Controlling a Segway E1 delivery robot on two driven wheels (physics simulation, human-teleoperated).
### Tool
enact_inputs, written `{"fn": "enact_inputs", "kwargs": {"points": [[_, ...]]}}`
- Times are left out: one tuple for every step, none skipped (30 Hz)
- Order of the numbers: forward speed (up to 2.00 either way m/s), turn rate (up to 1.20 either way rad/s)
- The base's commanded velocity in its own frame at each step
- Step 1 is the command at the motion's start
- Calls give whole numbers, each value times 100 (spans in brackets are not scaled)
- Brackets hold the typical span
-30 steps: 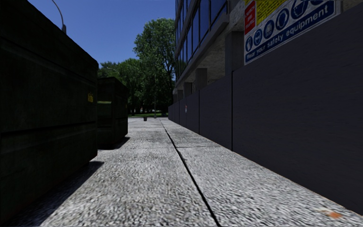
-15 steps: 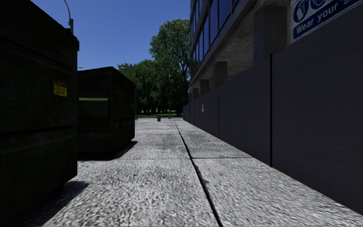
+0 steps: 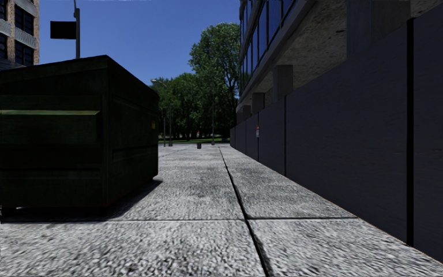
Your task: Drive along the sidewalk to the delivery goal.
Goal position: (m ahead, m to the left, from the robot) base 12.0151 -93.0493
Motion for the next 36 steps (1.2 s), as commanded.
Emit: {"fn": "enact_inputs", "kwargs": {"points": [[200, 1], [200, 0], [200, 0], [200, 0], [200, 0], [200, 0], [200, 0], [200, 0], [200, 0], [200, 0], [200, 17], [200, 29], [200, 33], [200, 33], [200, 25], [200, 3], [200, 0], [200, 0], [200, 0], [200, 0], [200, 0], [200, 0], [200, 0], [200, 0], [200, 0], [200, 0], [200, 0], [200, 0], [200, 0], [200, 0], [200, 0], [200, 0], [200, 0], [200, 0], [200, 0], [200, 0]]}}
